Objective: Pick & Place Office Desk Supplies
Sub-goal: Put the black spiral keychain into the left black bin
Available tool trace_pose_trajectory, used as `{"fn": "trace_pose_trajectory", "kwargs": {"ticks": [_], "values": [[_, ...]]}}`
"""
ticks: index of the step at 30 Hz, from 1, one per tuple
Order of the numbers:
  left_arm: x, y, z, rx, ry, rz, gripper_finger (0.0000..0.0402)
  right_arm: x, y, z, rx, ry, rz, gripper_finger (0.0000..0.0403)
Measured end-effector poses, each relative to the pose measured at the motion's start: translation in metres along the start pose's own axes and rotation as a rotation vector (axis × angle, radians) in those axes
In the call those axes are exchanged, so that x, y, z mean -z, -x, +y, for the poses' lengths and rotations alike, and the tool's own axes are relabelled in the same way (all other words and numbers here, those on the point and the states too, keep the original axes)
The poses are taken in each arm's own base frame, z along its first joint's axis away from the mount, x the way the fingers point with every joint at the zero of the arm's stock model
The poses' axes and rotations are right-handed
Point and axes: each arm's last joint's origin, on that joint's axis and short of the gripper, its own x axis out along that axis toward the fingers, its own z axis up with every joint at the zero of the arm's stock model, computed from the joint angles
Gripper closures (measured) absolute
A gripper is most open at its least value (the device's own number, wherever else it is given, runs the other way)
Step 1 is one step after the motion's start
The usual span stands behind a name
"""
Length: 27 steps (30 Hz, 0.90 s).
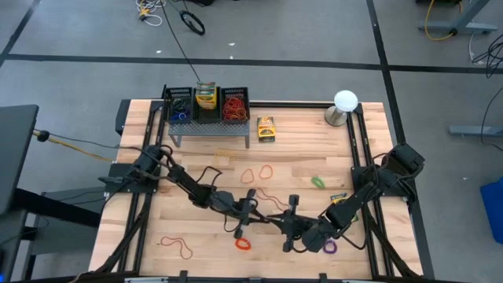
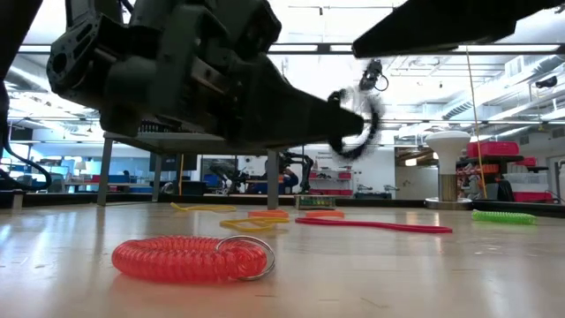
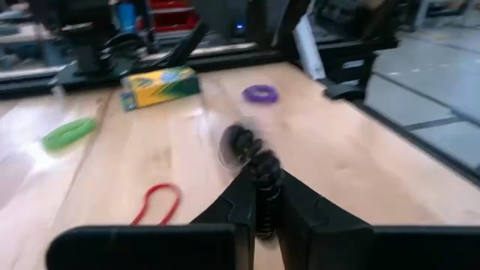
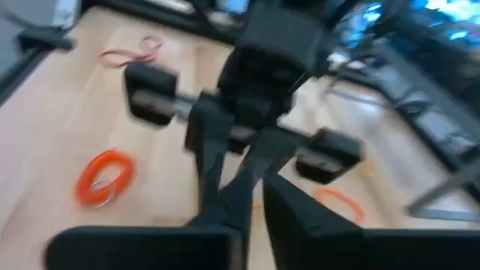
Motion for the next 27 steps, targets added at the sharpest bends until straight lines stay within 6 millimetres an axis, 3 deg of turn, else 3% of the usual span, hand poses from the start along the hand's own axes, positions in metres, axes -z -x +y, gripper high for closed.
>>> {"fn": "trace_pose_trajectory", "kwargs": {"ticks": [6,9,12,18,27], "values": [[-0.008,0.005,0.004,-0.089,-0.003,0.093,0.0375,-0.008,0.023,-0.002,0.130,0.029,-0.033,0.0275],[-0.023,0.012,0.007,-0.135,-0.041,0.140,0.0374,-0.010,0.038,-0.006,0.097,0.044,-0.011,0.0266],[-0.043,0.023,0.011,-0.208,-0.078,0.181,0.0374,-0.003,0.044,-0.008,0.093,0.035,0.038,0.0291],[-0.086,0.057,0.022,-0.350,-0.108,0.252,0.0373,0.014,0.042,-0.015,0.133,-0.049,0.123,0.0392],[-0.120,0.104,0.029,-0.455,-0.115,0.341,0.0373,0.048,0.024,-0.029,0.112,-0.153,0.133,0.0398]]}}
